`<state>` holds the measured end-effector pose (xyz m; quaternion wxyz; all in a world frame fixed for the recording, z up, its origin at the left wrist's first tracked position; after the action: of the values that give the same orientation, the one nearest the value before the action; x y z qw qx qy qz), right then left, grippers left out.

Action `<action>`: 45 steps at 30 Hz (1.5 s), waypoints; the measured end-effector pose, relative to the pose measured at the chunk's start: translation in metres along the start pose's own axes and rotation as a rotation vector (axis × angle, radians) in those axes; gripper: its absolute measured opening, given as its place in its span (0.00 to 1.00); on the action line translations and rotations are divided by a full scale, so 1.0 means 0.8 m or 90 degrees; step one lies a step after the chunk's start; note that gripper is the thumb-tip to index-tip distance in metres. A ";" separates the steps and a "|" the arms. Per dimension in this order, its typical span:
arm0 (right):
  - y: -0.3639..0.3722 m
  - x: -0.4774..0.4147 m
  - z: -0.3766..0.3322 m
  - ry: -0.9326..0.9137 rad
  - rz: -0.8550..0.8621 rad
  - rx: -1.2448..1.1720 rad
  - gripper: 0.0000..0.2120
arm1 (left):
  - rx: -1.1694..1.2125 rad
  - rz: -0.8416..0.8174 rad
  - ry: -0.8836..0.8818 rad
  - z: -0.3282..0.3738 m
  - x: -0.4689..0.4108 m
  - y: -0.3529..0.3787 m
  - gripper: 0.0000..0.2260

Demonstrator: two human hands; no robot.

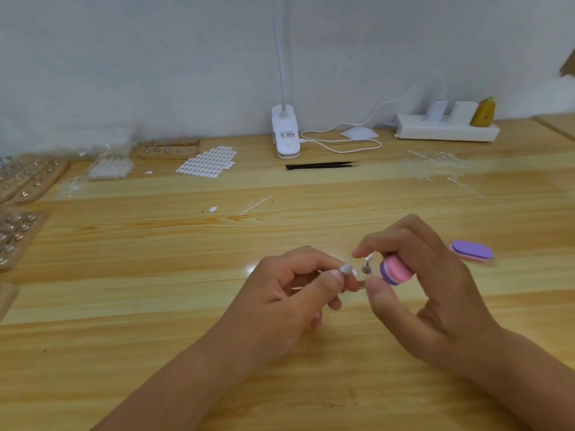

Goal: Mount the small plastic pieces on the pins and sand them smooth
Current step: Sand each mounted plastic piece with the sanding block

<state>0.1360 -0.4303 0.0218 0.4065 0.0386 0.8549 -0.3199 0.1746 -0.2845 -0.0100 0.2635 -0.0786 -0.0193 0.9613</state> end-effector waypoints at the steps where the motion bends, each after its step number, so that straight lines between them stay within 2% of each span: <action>1: 0.002 0.000 0.001 0.005 0.001 0.012 0.08 | -0.004 0.000 0.005 0.001 0.001 0.000 0.07; 7: 0.005 -0.001 0.010 0.043 -0.008 0.001 0.06 | -0.006 0.007 -0.002 0.000 0.000 -0.002 0.07; 11: 0.009 0.000 0.014 0.055 -0.018 -0.009 0.03 | 0.002 0.054 0.004 -0.002 0.000 -0.007 0.09; 13: 0.012 0.001 0.016 0.067 -0.018 -0.010 0.05 | 0.011 0.073 0.009 0.000 0.000 -0.008 0.09; 21: 0.007 -0.001 0.016 0.093 0.007 -0.034 0.04 | 0.006 0.090 0.066 0.015 0.006 -0.006 0.19; 27: 0.005 0.000 0.012 0.084 0.006 -0.046 0.04 | -0.012 0.122 0.121 0.027 0.010 -0.009 0.13; 30: 0.004 0.001 0.020 0.108 -0.034 -0.111 0.15 | -0.057 0.147 0.147 0.032 0.012 -0.012 0.12; 33: 0.004 0.000 0.031 0.115 -0.075 -0.092 0.22 | -0.135 0.169 0.169 0.037 0.013 -0.013 0.11; 38: 0.009 0.007 0.030 0.138 -0.054 -0.135 0.22 | -0.183 0.207 0.149 0.036 0.013 -0.016 0.11; 41: 0.012 0.007 0.026 0.140 -0.046 -0.200 0.17 | -0.209 0.218 0.148 0.036 0.013 -0.015 0.11; 45: 0.014 0.004 0.017 0.055 -0.062 -0.088 0.14 | -0.211 0.212 0.134 0.033 0.012 -0.016 0.12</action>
<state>0.1466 -0.4297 0.0078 0.3552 -0.0174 0.8925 -0.2775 0.1686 -0.2687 0.0160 0.0854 -0.2221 -0.1359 0.9617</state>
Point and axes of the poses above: each hand's wrist, its own x-axis away from the middle knuckle, its own y-axis out of the palm, z = x × y, the point moved 6 cm from there along -x, towards the middle knuckle, and after that the axes turned 2 degrees about z, right-handed, at the moved point
